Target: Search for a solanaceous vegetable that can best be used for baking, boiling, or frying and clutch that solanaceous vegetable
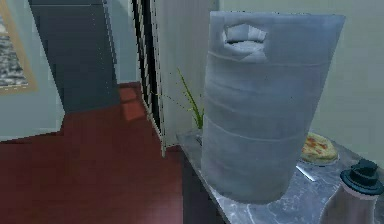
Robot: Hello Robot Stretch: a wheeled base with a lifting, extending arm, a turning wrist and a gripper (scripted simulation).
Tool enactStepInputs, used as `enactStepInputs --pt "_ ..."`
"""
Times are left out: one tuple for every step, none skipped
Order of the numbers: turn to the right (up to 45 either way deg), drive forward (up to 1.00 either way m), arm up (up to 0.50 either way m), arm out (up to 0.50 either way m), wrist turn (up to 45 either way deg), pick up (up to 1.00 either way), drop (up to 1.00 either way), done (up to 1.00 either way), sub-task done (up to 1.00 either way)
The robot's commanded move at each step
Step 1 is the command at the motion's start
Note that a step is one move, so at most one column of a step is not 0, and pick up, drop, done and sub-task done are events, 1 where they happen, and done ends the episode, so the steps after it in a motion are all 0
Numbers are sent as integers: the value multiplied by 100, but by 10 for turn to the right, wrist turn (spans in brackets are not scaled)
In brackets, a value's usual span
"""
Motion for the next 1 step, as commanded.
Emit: enactStepInputs --pt "0 0 0 0 450 0 0 0 0"
